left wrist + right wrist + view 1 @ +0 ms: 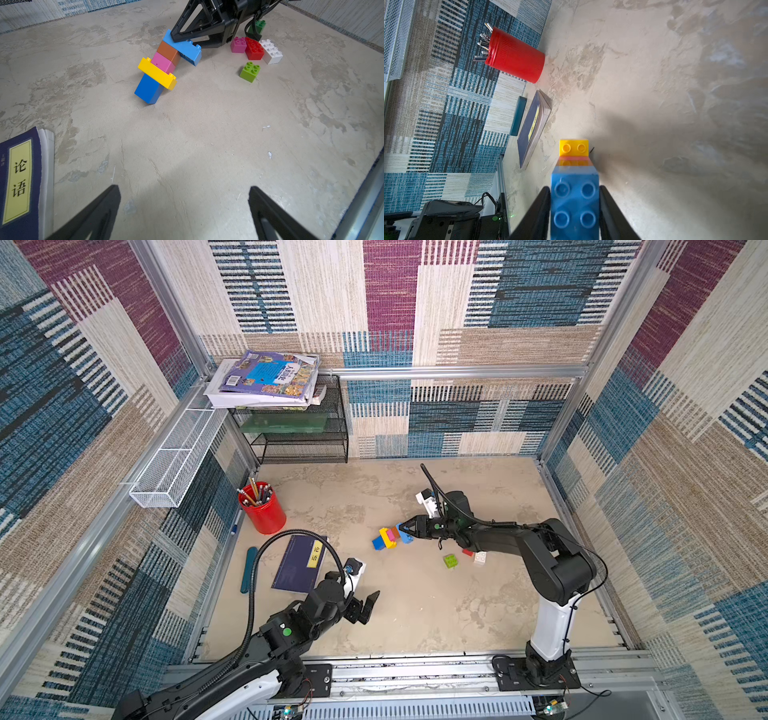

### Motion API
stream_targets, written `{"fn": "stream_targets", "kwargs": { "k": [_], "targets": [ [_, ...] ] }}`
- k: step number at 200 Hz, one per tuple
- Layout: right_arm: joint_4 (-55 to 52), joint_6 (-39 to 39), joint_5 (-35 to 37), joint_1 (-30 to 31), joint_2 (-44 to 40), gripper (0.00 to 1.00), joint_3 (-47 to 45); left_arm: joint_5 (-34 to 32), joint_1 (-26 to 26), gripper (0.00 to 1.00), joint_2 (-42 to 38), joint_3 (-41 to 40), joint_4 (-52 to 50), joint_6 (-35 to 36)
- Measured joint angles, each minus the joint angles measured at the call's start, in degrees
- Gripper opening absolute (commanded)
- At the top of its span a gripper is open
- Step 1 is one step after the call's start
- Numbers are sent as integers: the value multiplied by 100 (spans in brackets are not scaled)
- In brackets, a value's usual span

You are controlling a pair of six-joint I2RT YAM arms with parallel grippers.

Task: Assemble the letter f with lego
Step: Place the lego brick at the center of the board.

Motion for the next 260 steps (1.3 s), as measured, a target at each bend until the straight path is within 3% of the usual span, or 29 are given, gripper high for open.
{"fn": "stream_targets", "kwargs": {
  "k": [260],
  "targets": [
    [-68, -15, -15, -42, 645, 55, 210, 0, 0, 99, 2, 0, 0, 0]
  ]
}}
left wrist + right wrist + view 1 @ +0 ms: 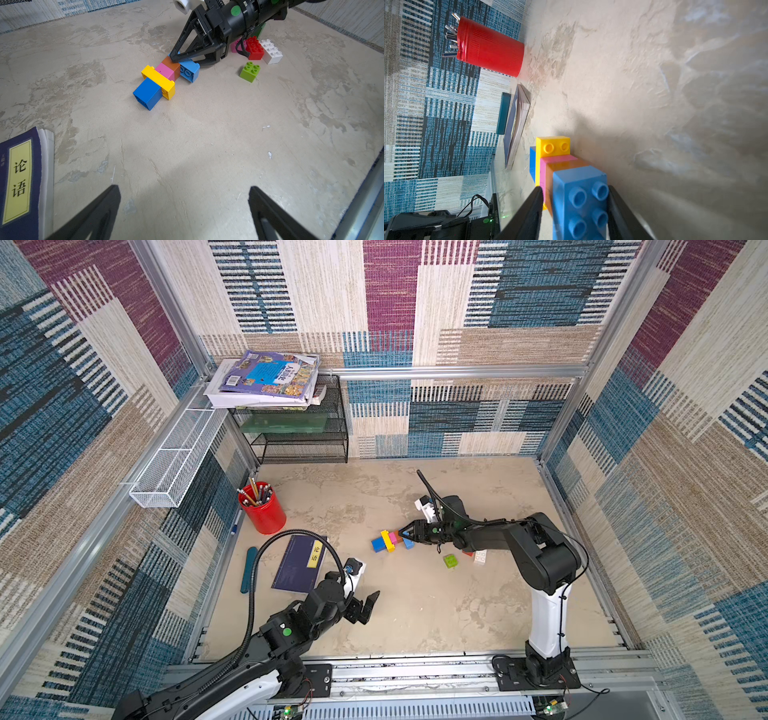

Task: Assemble the letter f with lego
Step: Place the lego brick at the center of the board.

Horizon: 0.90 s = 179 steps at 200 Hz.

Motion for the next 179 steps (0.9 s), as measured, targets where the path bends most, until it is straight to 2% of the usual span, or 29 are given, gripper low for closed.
{"fn": "stream_targets", "kwargs": {
  "k": [79, 127, 142, 179],
  "targets": [
    [-540, -306, 376, -85, -4, 55, 323, 2, 0, 99, 0, 0, 0, 0],
    [-1073, -651, 984, 11, -422, 53, 243, 2, 0, 99, 0, 0, 0, 0],
    [-1244, -778, 1228, 87, -656, 49, 144, 2, 0, 99, 0, 0, 0, 0],
    [-1589, -1008, 1731, 254, -1108, 33, -87, 2, 0, 99, 0, 0, 0, 0]
  ]
}}
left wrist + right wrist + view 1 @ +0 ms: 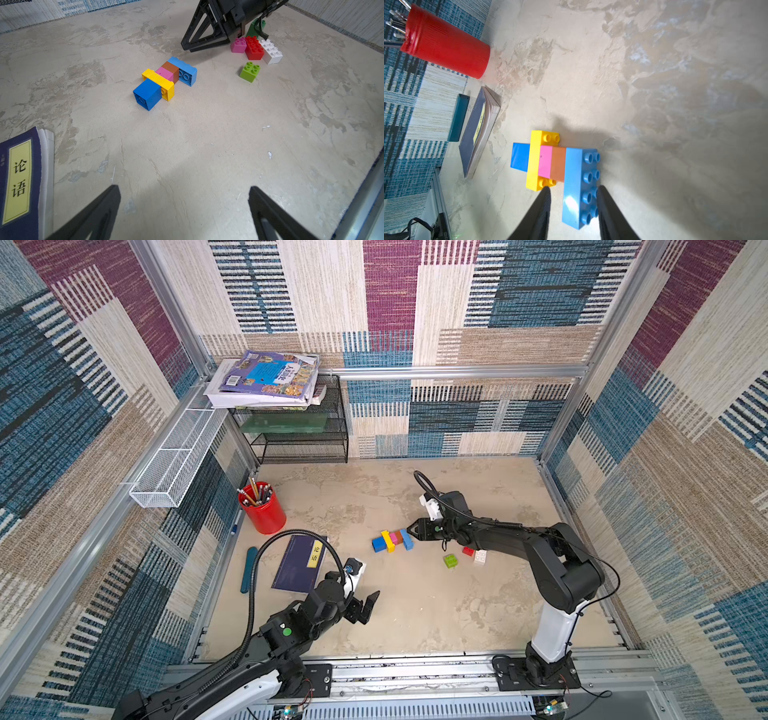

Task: Assemble the letter f with lego
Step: Place the lego brick at the center of the board, then adjust the lego brick at the center of the board.

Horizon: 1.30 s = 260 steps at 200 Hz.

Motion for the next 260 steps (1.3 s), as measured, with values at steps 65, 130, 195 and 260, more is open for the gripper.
{"fn": "stream_targets", "kwargs": {
  "k": [65, 130, 195, 260],
  "targets": [
    [-393, -216, 660, 522, -188, 17, -208, 2, 0, 99, -7, 0, 2, 0],
    [-546, -247, 1106, 850, -118, 13, -306, 0, 0, 99, -7, 0, 0, 0],
    [-658, -289, 1228, 798, 186, 13, -20, 0, 0, 99, -7, 0, 0, 0],
    [-723, -433, 1158, 562, 684, 13, 514, 0, 0, 99, -7, 0, 0, 0]
  ]
}}
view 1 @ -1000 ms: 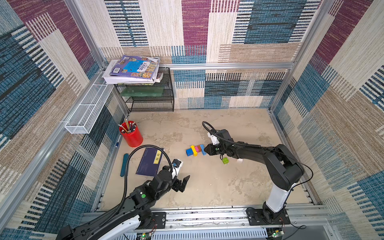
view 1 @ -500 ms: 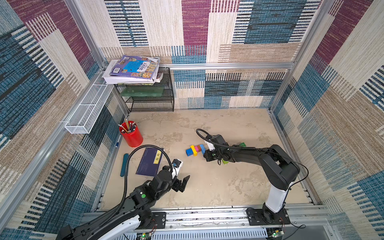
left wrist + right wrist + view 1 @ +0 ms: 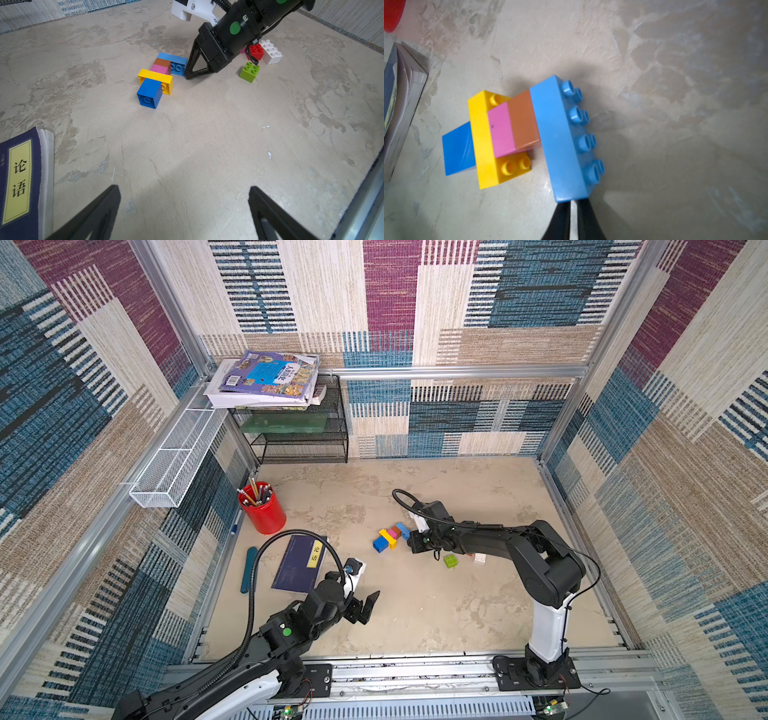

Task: Assemble the letter f with lego
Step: Adjust the lego brick at the center of the board.

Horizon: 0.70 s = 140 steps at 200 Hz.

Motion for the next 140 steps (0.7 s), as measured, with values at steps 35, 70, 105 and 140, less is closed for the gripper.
{"fn": "stream_targets", "kwargs": {
  "k": [35, 70, 105, 140],
  "targets": [
    [2, -70, -83, -96, 313, 13, 385, 0, 0, 99, 0, 0, 0, 0],
    [111, -111, -286, -173, 688, 13, 811, 0, 0, 99, 0, 0, 0, 0],
    [184, -136, -424, -201, 1043, 14, 1239, 0, 0, 99, 0, 0, 0, 0],
    [197, -177, -511, -234, 1244, 13, 1519, 0, 0, 99, 2, 0, 0, 0]
  ]
}}
